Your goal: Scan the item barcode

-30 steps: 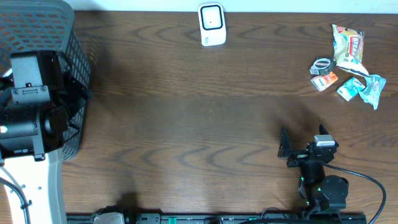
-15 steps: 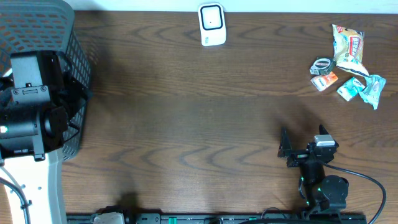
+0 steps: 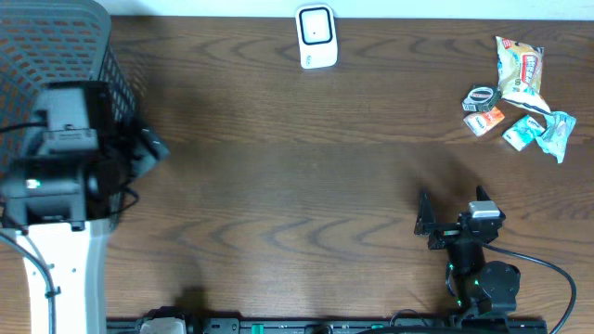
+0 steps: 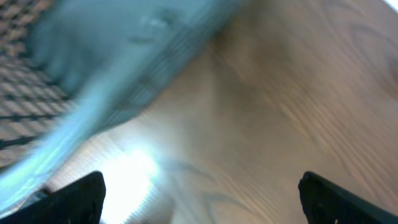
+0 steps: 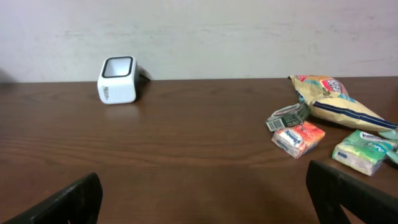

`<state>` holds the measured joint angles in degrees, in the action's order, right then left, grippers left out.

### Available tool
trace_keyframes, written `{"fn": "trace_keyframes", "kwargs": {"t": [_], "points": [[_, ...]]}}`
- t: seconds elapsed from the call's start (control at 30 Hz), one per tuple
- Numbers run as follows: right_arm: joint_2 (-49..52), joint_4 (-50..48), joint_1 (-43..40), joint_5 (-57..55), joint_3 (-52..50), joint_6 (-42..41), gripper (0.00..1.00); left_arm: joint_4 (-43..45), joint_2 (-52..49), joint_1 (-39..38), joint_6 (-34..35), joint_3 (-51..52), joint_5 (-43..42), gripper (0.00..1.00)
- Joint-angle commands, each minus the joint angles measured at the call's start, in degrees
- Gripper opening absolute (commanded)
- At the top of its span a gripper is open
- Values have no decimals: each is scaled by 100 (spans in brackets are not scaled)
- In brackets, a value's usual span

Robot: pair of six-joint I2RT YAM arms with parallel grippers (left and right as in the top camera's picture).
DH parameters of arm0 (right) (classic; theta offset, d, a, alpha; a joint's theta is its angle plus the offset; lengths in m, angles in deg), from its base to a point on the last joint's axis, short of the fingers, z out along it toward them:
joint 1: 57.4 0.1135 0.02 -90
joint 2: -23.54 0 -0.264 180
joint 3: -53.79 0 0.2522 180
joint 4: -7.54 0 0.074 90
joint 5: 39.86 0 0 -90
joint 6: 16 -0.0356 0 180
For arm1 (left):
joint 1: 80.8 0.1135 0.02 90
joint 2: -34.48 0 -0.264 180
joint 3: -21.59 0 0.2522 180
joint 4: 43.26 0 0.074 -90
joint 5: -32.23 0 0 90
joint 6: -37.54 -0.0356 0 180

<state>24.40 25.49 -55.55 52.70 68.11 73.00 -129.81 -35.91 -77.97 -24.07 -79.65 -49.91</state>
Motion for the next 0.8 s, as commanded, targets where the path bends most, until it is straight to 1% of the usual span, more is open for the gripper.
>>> {"fn": "trace_keyframes", "kwargs": {"t": [0.0, 0.03, 0.1, 0.17, 0.23, 0.4, 0.57, 0.63, 0.7, 0.77], "points": [[-7, 4, -13, -50, -24, -66, 99, 846, 459, -446, -1419, 732, -726, 98], [-7, 4, -13, -50, -24, -66, 99, 1246, 651, -568, -1738, 1040, -866, 97], [-7, 4, -13, -50, -24, -66, 99, 1840, 1051, -748, -2105, 1580, -1067, 98], [-7, 4, -13, -50, -24, -66, 99, 2155, 1362, -828, -2129, 1941, -1139, 98], [-4, 4, -13, -50, -24, -66, 99, 2487, 1915, -905, -2129, 2481, -1196, 98], [-4, 4, -13, -50, -24, -66, 99, 2855, 3224, -1025, -2186, 3436, -1196, 98], [-4, 7, -13, -52, -24, -66, 99, 2988, 4688, -1178, -2721, 4284, -1198, 98], [-4, 7, -13, -50, -24, -66, 99, 2986, 5165, -1180, -2780, 4603, -1196, 98], [-4, 4, -13, -50, -24, -66, 99, 3023, 5449, -1180, -2800, 4881, -1189, 98], [-4, 4, -13, -50, -24, -66, 99, 3252, 5654, -1180, -2796, 5246, -1198, 98]]}}
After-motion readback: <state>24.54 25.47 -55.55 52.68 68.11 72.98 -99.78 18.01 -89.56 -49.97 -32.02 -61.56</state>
